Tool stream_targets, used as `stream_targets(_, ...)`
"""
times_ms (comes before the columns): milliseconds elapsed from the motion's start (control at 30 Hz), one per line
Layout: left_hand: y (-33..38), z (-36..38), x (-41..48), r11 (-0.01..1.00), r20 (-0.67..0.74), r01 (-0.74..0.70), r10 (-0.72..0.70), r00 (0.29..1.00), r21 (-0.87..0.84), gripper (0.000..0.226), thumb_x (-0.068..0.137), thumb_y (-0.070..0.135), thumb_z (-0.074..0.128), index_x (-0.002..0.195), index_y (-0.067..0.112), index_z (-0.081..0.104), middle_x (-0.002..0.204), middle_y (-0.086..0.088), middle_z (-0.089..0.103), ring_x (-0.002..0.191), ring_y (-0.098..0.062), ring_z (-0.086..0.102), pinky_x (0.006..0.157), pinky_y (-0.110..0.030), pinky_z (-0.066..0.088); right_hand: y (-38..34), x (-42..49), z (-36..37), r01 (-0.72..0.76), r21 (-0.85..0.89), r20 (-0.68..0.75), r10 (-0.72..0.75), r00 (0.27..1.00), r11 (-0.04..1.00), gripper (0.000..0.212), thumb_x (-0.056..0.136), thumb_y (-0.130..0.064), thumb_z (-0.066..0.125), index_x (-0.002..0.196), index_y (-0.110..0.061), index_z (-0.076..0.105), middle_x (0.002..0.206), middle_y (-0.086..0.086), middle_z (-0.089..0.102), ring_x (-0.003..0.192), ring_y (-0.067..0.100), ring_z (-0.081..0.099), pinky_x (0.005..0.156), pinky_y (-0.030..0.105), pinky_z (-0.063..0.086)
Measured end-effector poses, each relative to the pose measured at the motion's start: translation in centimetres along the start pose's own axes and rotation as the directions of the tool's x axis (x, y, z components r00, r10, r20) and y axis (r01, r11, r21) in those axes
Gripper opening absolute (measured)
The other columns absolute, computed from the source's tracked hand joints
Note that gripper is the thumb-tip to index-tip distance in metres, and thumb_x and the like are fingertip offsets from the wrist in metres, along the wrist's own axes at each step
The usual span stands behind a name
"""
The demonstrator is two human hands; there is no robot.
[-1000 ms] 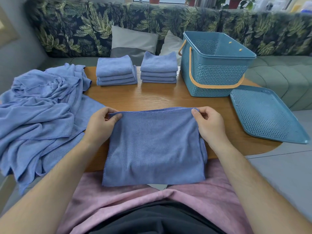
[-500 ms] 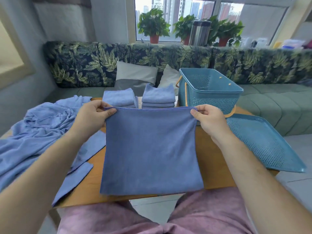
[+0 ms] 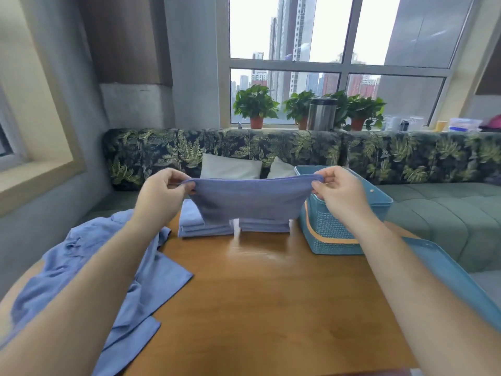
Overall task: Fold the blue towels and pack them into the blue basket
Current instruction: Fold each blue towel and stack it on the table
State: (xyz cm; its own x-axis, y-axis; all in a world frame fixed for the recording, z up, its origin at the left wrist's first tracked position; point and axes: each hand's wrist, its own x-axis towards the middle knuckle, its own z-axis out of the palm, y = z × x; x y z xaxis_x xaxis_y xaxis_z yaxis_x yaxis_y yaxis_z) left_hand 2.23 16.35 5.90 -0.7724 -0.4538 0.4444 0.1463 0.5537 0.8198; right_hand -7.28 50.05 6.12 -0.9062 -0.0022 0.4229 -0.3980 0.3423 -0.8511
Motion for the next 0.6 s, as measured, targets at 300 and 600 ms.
stream_targets(300, -11.0, 2.0, -14.9, 0.988, 0.21, 0.105, -0.127, 0.969, 0.115, 0.011, 0.087, 0.015, 0.076, 0.083, 0.022, 0.07, 0.078, 0.008, 0.06, 0.065, 0.004, 0.052, 0.062, -0.014, 0.038, 11.7, -14.6, -0.4, -0.13, -0.258, 0.253, 0.197, 0.947, 0.957, 0.011, 0.093, -0.02, 0.069, 0.087, -0.029, 0.069, 0.071, -0.017, 0.067, 0.057, 0.0, 0.054, 0.058, 0.021, 0.036)
stream_targets(600, -12.5, 2.1, -16.6, 0.985, 0.396, 0.152, -0.109, 0.912, -0.078, 0.019, 0.088, 0.017, 0.073, 0.09, 0.003, 0.06, 0.072, 0.006, 0.059, 0.068, -0.008, 0.052, 0.065, -0.02, 0.04, 13.2, -16.9, -1.2, -0.167, -0.199, 0.42, 0.238, 0.876, 0.966, 0.009, 0.097, -0.017, 0.066, 0.092, -0.024, 0.065, 0.089, -0.004, 0.076, 0.077, 0.006, 0.062, 0.075, 0.028, 0.045)
